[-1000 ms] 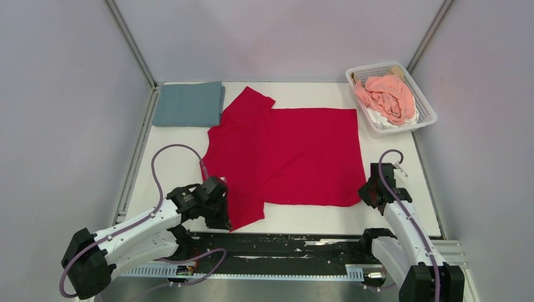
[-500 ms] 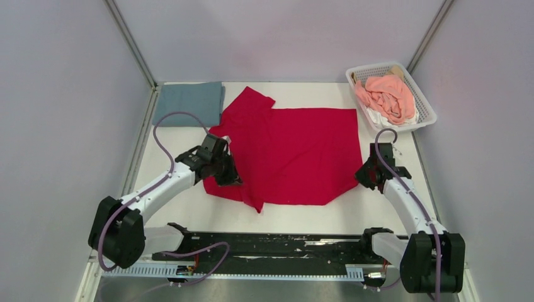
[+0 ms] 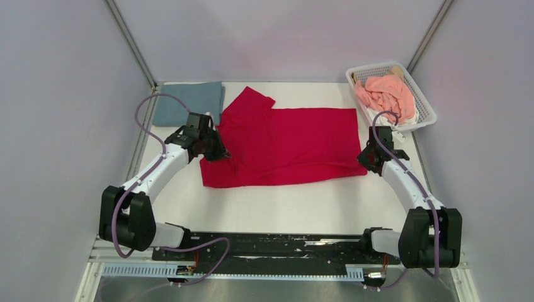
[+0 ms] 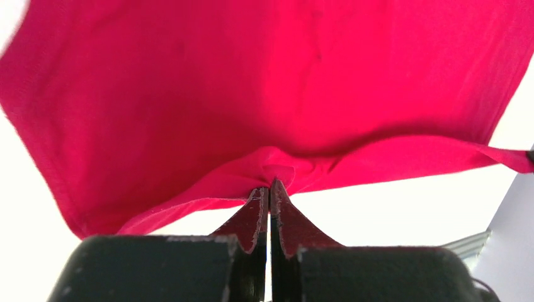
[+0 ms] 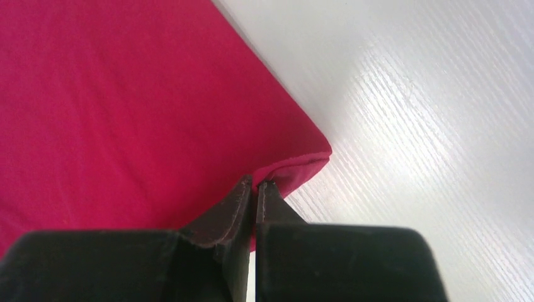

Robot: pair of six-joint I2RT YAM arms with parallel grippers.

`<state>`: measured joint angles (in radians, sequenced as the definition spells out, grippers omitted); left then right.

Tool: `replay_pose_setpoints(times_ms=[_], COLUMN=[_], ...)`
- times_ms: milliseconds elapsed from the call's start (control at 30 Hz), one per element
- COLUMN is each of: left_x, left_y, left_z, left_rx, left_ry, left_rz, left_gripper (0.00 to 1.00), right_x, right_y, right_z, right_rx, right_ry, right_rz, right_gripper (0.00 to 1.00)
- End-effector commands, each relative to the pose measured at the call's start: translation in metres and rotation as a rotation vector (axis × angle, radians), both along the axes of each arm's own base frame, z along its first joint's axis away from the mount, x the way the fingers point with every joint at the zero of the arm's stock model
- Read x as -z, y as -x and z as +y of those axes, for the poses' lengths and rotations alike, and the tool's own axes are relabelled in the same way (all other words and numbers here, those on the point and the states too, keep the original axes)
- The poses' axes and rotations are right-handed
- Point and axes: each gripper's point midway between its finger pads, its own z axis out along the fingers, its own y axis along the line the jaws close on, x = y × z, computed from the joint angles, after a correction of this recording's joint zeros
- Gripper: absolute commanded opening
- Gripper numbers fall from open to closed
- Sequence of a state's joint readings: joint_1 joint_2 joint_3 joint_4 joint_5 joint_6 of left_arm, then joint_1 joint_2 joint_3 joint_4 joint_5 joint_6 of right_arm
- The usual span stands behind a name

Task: Fold and stack the t-shirts
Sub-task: Fold the flattened tshirt in 1/3 of the way

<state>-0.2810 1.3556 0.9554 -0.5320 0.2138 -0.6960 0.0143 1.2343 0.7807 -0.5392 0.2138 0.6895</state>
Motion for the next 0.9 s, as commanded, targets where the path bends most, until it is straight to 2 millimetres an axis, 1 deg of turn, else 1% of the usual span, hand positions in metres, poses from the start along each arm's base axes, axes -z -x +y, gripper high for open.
replay_pose_setpoints(times_ms=[0,67,100,133,167,200,233,267,333,467,500,533,567,600,633,667,700,733,767,800,833,867], left_x=[-0.021,-0.023,-0.019,-0.024,-0.021,-0.024,-0.021,-0.024,-0.023,-0.024,-0.022,-0.019,-0.018,-0.008,-0.012,0.000,-0.004,0.007,0.003,0.016,0.010,0.020], left_y=[-0.030,-0.038,-0.040,-0.045,-0.048,-0.052,-0.055,-0.060,-0.066,-0.083,-0.089,-0.090,-0.098,-0.099,-0.105,-0.108,-0.115,-0.119,-0.126,-0.130,-0.136,-0.139], left_z=[0.011,0.012,0.012,0.011,0.011,0.012,0.012,0.013,0.014,0.011,0.010,0.011,0.010,0.010,0.009,0.008,0.008,0.009,0.010,0.015,0.018,0.019], left_rx=[-0.029,-0.033,-0.031,-0.031,-0.033,-0.037,-0.039,-0.046,-0.055,-0.028,-0.021,-0.010,-0.002,0.025,0.038,0.068,0.078,0.095,0.093,0.085,0.072,0.076], left_ry=[-0.036,-0.043,-0.048,-0.046,-0.052,-0.055,-0.061,-0.068,-0.081,-0.098,-0.104,-0.119,-0.129,-0.146,-0.149,-0.170,-0.178,-0.202,-0.214,-0.248,-0.273,-0.290], left_rz=[-0.089,-0.092,-0.078,-0.086,-0.076,-0.083,-0.074,-0.081,-0.078,-0.081,-0.080,-0.071,-0.069,-0.048,-0.059,-0.041,-0.049,-0.031,-0.034,0.000,0.001,0.029], left_gripper=[0.00,0.00,0.00,0.00,0.00,0.00,0.00,0.00,0.00,0.00,0.00,0.00,0.01,0.03,0.08,0.09,0.10,0.12,0.15,0.23,0.27,0.40], right_x=[-0.019,-0.020,-0.022,-0.024,-0.025,-0.027,-0.028,-0.028,-0.028,-0.022,-0.020,-0.018,-0.016,-0.015,-0.013,-0.012,-0.011,-0.011,-0.011,-0.012,-0.014,-0.016], right_y=[-0.022,-0.025,-0.027,-0.029,-0.031,-0.032,-0.034,-0.034,-0.037,-0.042,-0.043,-0.044,-0.045,-0.046,-0.047,-0.048,-0.049,-0.051,-0.052,-0.054,-0.056,-0.057], right_z=[-0.023,-0.028,-0.028,-0.027,-0.027,-0.028,-0.028,-0.029,-0.029,-0.024,-0.024,-0.024,-0.024,-0.024,-0.024,-0.025,-0.026,-0.027,-0.029,-0.032,-0.033,-0.034], right_rx=[0.070,0.092,0.092,0.087,0.086,0.087,0.088,0.090,0.086,0.068,0.065,0.062,0.064,0.064,0.063,0.066,0.070,0.073,0.079,0.089,0.094,0.100], right_ry=[0.060,0.067,0.066,0.064,0.065,0.066,0.068,0.071,0.072,0.050,0.049,0.050,0.051,0.053,0.054,0.057,0.060,0.066,0.075,0.085,0.089,0.095], right_rz=[-0.073,-0.084,-0.095,-0.110,-0.120,-0.131,-0.139,-0.142,-0.147,-0.143,-0.139,-0.133,-0.128,-0.125,-0.120,-0.118,-0.116,-0.117,-0.116,-0.118,-0.122,-0.125], right_gripper=[0.04,0.04,0.04,0.04,0.04,0.04,0.05,0.05,0.05,0.06,0.07,0.07,0.08,0.08,0.09,0.09,0.09,0.10,0.11,0.13,0.19,0.25])
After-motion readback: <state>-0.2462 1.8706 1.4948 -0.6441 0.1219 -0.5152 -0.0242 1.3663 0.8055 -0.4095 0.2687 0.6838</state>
